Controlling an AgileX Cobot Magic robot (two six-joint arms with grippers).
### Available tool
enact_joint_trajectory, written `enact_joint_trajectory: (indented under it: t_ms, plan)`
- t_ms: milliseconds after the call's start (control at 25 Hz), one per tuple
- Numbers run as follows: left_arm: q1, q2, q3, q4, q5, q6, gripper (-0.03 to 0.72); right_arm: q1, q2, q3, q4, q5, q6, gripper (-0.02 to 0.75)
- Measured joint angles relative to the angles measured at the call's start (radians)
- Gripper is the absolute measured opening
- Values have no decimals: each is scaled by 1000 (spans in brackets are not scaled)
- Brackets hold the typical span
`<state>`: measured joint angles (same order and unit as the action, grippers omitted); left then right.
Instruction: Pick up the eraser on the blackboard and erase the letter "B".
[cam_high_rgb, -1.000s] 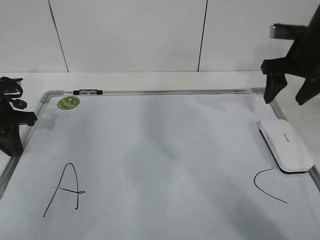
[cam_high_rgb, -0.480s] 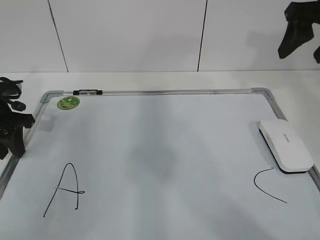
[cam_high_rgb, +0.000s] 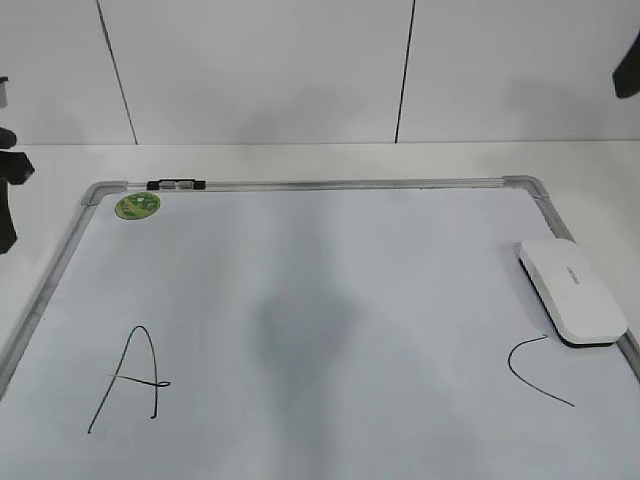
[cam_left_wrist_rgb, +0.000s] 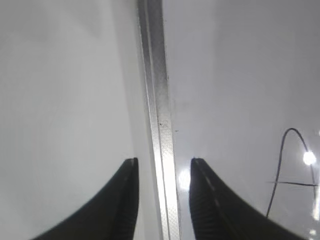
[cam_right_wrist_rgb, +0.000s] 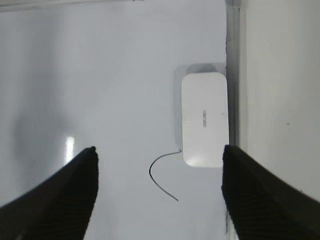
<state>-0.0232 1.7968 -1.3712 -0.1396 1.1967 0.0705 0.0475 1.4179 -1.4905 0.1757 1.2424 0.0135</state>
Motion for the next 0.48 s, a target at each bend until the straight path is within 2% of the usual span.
enact_joint_trajectory:
  t_ms: [160, 480]
  plan:
    - [0, -115, 0, 2, 11, 0, 214, 0, -154, 148, -2, 4, 0, 592]
    - [0, -437, 18, 12, 30, 0, 210, 0, -510, 383, -40, 12, 0, 591]
